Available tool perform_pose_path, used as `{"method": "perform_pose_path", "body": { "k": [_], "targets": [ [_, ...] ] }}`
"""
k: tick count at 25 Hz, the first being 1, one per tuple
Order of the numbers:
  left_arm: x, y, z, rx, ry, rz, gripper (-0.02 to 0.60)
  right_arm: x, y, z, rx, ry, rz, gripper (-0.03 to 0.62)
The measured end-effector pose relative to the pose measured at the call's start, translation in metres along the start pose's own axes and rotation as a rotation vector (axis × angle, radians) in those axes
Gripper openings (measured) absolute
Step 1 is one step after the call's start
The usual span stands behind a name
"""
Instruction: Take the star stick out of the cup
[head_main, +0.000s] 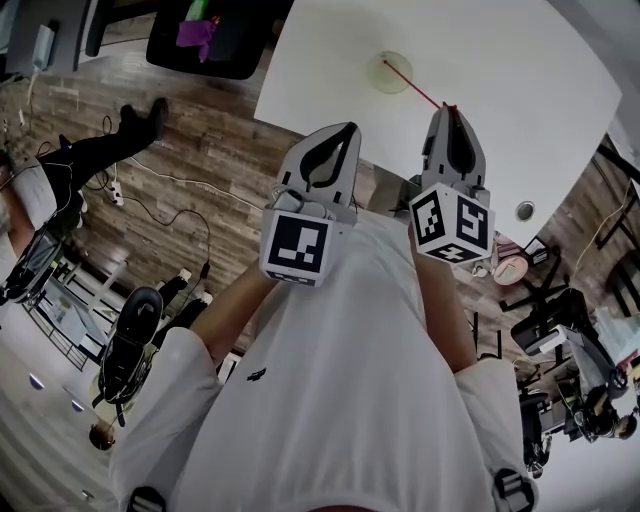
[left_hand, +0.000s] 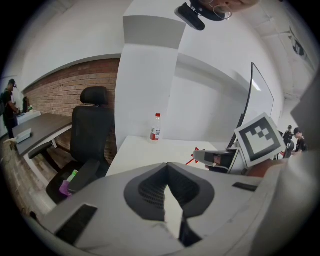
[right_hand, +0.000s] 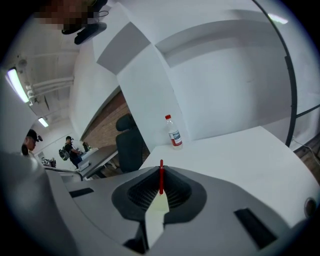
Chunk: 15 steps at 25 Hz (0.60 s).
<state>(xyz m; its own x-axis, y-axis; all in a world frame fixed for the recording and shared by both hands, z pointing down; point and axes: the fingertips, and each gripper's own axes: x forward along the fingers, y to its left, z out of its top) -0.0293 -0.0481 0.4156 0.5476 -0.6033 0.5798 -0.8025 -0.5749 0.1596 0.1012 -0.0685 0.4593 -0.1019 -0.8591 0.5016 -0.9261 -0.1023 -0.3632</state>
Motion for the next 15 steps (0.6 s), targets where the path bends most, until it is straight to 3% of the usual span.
{"method": "perform_pose_path", "body": {
  "k": [15],
  "targets": [
    [-0.011,0.0,0.015,0.01,-0.046,0.017,-0.006,-0.021,0.014,0.017,-0.113,-0.028,0.101,0.02]
  ]
}}
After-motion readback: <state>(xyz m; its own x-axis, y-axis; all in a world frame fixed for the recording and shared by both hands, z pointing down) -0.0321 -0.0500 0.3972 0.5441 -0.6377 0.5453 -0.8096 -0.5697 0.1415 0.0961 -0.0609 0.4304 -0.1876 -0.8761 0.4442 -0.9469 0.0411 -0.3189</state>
